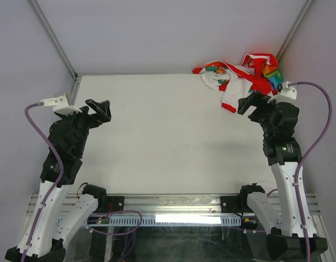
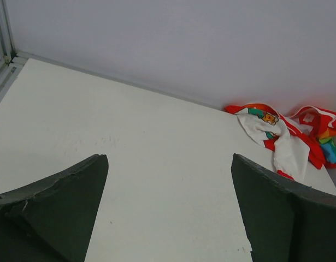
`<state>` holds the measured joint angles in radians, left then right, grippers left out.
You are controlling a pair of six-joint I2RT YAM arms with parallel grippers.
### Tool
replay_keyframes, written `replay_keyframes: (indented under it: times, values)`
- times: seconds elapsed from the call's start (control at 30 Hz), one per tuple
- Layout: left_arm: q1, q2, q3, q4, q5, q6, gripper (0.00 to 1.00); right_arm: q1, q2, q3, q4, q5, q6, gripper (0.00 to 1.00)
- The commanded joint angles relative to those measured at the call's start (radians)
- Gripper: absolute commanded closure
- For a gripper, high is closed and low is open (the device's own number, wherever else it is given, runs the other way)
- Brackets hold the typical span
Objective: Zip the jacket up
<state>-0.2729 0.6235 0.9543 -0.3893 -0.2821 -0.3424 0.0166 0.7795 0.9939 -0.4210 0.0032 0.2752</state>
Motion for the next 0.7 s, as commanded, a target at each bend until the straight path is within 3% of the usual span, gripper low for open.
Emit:
replay_keyframes:
  times: [0.0, 0.17, 0.3, 0.47, 0.67]
  values:
    - [0.011, 0.045, -0.034, 0.061, 0.063, -0.046, 0.01, -0.003, 0.097, -0.079, 0.152, -0.017, 0.061, 0.00]
    - [0.011, 0.114, -0.083, 0.094, 0.142, -0.098, 0.01, -0.008, 0.354, -0.104, 0.295, 0.010, 0.088, 0.00]
    - [0.012, 0.183, -0.093, 0.095, 0.222, -0.120, 0.01, -0.015, 0.635, -0.021, 0.422, 0.089, 0.105, 0.01]
    - [0.012, 0.226, -0.095, 0.094, 0.256, -0.137, 0.01, -0.021, 0.949, 0.144, 0.448, 0.249, 0.099, 0.00]
    - [0.011, 0.230, -0.097, 0.093, 0.279, -0.133, 0.01, -0.023, 1.238, 0.425, 0.357, 0.293, 0.093, 0.00]
